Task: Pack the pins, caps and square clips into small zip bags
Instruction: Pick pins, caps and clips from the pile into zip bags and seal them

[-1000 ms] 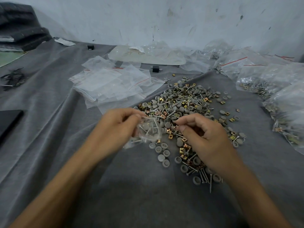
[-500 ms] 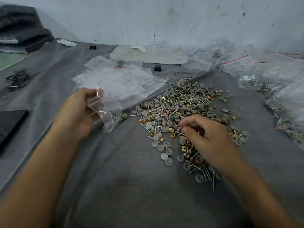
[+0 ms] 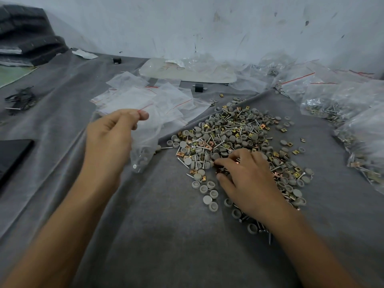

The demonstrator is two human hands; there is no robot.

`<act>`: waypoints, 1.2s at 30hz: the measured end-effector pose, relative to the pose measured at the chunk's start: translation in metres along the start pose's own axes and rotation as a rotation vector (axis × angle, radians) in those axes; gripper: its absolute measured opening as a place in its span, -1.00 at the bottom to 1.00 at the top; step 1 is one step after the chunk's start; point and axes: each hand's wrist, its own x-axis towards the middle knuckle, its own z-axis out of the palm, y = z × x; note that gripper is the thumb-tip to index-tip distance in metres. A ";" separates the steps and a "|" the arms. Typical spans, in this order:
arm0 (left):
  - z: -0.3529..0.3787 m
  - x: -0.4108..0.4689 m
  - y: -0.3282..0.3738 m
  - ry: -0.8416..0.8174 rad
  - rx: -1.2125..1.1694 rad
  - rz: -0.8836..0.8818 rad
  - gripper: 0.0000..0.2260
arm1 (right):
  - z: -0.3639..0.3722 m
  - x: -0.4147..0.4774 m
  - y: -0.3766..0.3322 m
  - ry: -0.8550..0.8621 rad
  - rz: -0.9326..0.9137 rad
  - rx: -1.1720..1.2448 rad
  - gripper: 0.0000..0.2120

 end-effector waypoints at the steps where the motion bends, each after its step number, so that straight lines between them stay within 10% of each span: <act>1: 0.003 -0.002 0.000 -0.009 0.003 0.007 -0.77 | 0.000 0.001 0.000 -0.006 0.003 -0.017 -0.61; 27: 0.028 -0.027 -0.008 -0.282 0.155 0.065 -0.75 | -0.005 -0.009 -0.003 -0.082 -0.091 -0.039 -0.67; 36: 0.028 -0.032 -0.012 -0.462 0.239 0.013 -0.80 | -0.017 -0.015 0.003 0.049 -0.031 0.279 -0.70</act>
